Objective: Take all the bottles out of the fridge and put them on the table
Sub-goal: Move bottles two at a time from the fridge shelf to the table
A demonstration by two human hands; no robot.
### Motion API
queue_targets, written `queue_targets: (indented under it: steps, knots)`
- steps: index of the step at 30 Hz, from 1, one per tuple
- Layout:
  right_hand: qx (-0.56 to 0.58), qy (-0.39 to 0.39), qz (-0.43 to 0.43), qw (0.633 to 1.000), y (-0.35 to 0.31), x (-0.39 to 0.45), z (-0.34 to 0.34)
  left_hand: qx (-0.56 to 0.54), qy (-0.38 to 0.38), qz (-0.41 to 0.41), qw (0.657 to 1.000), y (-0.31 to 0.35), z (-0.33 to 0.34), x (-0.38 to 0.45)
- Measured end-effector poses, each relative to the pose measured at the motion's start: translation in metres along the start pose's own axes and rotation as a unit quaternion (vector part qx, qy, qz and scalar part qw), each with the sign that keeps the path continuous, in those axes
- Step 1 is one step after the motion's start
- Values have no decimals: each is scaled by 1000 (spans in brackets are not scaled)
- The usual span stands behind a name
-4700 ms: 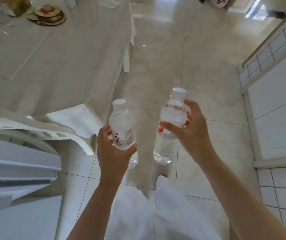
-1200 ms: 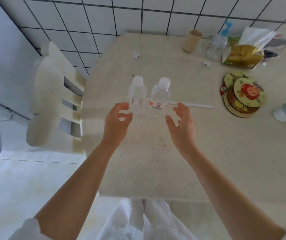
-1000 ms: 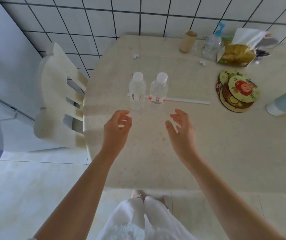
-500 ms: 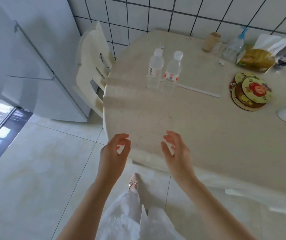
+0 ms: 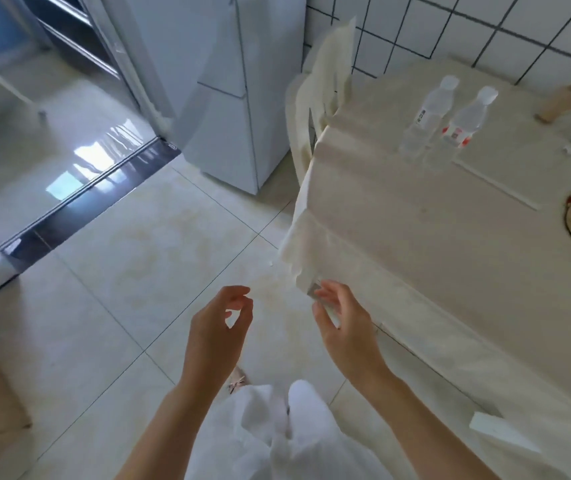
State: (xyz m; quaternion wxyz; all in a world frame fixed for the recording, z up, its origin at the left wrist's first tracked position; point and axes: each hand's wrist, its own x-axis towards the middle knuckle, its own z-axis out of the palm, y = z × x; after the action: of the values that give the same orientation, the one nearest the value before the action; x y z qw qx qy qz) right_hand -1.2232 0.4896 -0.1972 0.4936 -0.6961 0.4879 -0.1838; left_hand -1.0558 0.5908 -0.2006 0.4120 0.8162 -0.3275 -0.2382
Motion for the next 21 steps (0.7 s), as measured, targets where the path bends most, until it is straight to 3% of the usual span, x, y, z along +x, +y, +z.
queue_targets:
  steps: [9, 21]
  knots:
    - [-39, -114, -61, 991, -52, -21, 119, -15, 98, -63, 993, -76, -103, -44]
    - [-51, -201, -99, 973, -139, -58, 317, -24, 187, -150, 971, -206, -276, -76]
